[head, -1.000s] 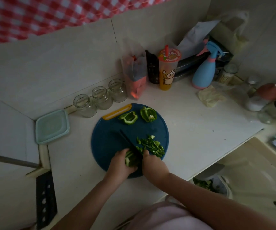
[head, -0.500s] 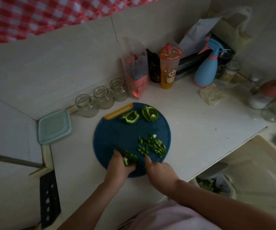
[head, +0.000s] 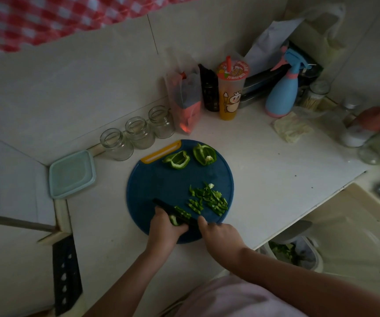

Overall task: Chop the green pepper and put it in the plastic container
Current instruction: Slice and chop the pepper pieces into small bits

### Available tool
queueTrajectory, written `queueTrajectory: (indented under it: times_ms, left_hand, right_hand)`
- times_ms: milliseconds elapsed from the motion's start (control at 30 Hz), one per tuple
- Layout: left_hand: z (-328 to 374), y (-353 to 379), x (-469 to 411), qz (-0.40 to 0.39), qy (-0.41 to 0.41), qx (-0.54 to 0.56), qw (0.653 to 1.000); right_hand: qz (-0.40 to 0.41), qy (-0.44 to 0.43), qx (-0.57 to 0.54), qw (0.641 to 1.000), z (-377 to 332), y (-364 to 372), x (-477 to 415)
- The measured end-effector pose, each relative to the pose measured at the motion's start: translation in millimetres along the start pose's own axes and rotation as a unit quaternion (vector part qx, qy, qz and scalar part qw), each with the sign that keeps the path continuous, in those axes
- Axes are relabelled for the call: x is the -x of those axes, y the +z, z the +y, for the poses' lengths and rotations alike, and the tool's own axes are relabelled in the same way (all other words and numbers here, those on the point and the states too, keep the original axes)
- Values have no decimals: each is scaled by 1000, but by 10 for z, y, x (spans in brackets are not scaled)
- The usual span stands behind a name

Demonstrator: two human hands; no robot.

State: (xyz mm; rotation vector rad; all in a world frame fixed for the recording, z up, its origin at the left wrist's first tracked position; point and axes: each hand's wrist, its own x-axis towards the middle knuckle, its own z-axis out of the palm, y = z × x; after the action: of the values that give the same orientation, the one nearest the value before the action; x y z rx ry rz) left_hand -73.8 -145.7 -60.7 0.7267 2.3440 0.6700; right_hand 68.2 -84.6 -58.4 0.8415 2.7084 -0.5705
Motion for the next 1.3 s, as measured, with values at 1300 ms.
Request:
queueTrajectory:
  times_ms: [1300]
  left_hand:
    - [-32, -60, -71, -68, 25, 26, 997]
  right_hand:
    - [-54, 46, -84, 994, -273, -86, -369]
